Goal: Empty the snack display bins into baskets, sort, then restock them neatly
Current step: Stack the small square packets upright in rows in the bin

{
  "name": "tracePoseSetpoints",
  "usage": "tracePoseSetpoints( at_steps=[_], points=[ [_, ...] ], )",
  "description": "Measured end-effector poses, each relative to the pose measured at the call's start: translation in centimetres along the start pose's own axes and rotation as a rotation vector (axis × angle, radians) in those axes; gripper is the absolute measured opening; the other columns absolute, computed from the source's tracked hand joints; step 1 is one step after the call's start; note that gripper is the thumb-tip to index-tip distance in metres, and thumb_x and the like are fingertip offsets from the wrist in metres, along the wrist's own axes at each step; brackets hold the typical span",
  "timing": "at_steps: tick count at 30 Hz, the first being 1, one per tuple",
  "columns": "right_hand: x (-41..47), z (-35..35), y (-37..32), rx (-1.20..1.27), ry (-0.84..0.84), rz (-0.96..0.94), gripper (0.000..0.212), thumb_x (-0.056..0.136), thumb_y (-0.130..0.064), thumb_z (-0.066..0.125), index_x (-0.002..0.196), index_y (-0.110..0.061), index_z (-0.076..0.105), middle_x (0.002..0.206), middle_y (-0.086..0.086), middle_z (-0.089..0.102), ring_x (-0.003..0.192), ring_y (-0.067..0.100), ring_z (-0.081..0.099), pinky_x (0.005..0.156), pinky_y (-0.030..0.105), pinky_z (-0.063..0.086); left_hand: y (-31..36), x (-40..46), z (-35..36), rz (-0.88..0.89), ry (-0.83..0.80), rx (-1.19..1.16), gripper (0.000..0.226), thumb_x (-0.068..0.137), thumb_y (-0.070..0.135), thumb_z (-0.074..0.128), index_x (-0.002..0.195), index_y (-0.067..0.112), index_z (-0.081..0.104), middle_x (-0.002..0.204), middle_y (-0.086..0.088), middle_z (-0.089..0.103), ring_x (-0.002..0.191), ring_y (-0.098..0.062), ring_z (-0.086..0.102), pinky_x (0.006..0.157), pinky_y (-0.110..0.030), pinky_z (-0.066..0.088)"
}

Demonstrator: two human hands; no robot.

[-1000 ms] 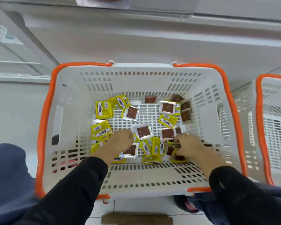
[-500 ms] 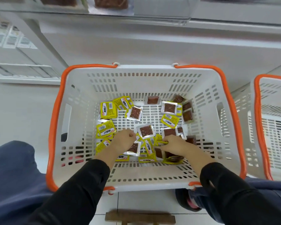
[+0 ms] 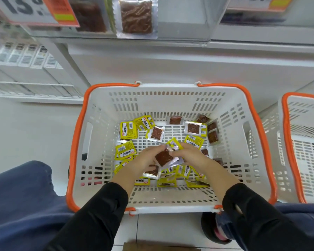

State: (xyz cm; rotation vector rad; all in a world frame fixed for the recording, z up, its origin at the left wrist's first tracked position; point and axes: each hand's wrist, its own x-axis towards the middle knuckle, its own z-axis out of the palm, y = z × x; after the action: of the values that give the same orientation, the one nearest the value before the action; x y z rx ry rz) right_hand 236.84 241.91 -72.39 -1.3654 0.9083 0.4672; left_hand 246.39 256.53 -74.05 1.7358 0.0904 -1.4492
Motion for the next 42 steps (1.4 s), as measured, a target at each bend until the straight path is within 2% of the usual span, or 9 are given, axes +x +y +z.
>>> tracePoseSetpoints(
  at_steps=[3,9,14,18,23,29,32,36,42],
  points=[
    [-0.7,0.6,-0.4,0.245,0.025,0.015,0.084,0.081,-0.031,0.076,0.15,-0.021,0.03,0.152,-0.003,0.032,0.136,0.023,0.039,0.1,0.046,0.046,0.2,-1.1,0.2,0.064,-0.026,-0.018,0.052,0.085,0.043,0.07,0.124,0.011,0.057,0.119,-0.011,0.062,0.102,-0.027,0.063,0.078,-0.033,0.057],
    [-2.9,1.2,-1.3,0.512,-0.024,-0.005,0.047,0.09,-0.009,0.063,0.129,-0.021,0.04,0.132,-0.002,0.047,0.105,0.028,0.058,0.085,0.038,0.055,0.2,-3.3,0.8,0.207,0.112,-0.232,0.026,0.088,0.022,0.071,0.11,0.011,0.064,0.106,-0.013,0.065,0.084,-0.023,0.062,0.088,-0.039,0.054],
    [-4.1,2.2,-1.9,0.529,0.058,-0.096,0.093,0.075,-0.01,0.078,0.15,-0.012,0.023,0.146,0.012,0.041,0.119,0.029,0.057,0.083,0.044,0.056,0.5,-6.1,1.0,0.306,0.266,-0.435,0.045,0.079,0.008,0.079,0.118,0.0,0.059,0.102,-0.015,0.067,0.087,-0.028,0.067,0.082,-0.043,0.057],
    [-6.0,2.9,-2.8,0.577,0.034,-0.172,0.017,0.086,-0.012,0.064,0.101,-0.004,0.061,0.102,0.014,0.063,0.086,0.025,0.066,0.087,0.049,0.051,1.3,-8.0,0.1,0.406,0.228,-0.413,0.052,0.073,-0.002,0.079,0.118,0.004,0.055,0.101,-0.018,0.067,0.073,-0.018,0.073,0.066,-0.03,0.059],
    [-7.1,3.2,-3.4,0.565,0.116,-0.247,0.065,0.065,-0.014,0.077,0.121,0.002,0.046,0.113,0.024,0.057,0.089,0.03,0.069,0.066,0.039,0.056,2.5,-10.1,-0.5,0.452,0.041,-0.266,0.061,0.083,-0.006,0.068,0.135,0.014,0.043,0.11,-0.002,0.066,0.094,-0.011,0.066,0.071,-0.023,0.056],
    [-8.8,3.3,-4.7,0.722,0.105,-0.302,0.042,0.086,-0.005,0.065,0.126,0.0,0.051,0.119,0.01,0.057,0.092,0.026,0.068,0.063,0.037,0.055,2.9,-11.9,-0.1,0.435,-0.072,-0.352,0.028,0.083,-0.011,0.064,0.104,0.008,0.065,0.111,-0.019,0.069,0.097,-0.029,0.069,0.077,-0.032,0.059],
    [-9.1,3.0,-5.0,0.809,0.222,-0.314,0.05,0.091,-0.013,0.062,0.138,-0.005,0.045,0.137,-0.001,0.042,0.128,0.027,0.046,0.088,0.038,0.045,3.5,-12.3,-0.7,0.354,-0.056,-0.296,0.026,0.083,-0.009,0.064,0.108,0.0,0.065,0.097,-0.015,0.073,0.087,-0.024,0.071,0.071,-0.029,0.059],
    [-10.5,3.2,-5.2,0.438,0.546,-0.593,0.033,0.094,-0.019,0.06,0.127,-0.019,0.057,0.119,-0.009,0.062,0.115,0.014,0.057,0.1,0.039,0.044,3.7,-11.9,-1.4,0.283,0.094,-0.397,0.018,0.085,-0.006,0.063,0.101,0.001,0.063,0.092,-0.015,0.07,0.082,-0.026,0.067,0.069,-0.035,0.058],
    [-11.4,6.5,-4.9,0.071,0.485,-0.775,0.033,0.09,-0.008,0.064,0.111,-0.034,0.063,0.106,-0.023,0.066,0.098,-0.012,0.06,0.083,0.005,0.044,4.3,-12.2,1.8,0.497,0.277,-0.516,0.022,0.08,-0.007,0.069,0.098,0.005,0.071,0.091,-0.014,0.073,0.085,-0.025,0.069,0.069,-0.029,0.056]
  ],
)
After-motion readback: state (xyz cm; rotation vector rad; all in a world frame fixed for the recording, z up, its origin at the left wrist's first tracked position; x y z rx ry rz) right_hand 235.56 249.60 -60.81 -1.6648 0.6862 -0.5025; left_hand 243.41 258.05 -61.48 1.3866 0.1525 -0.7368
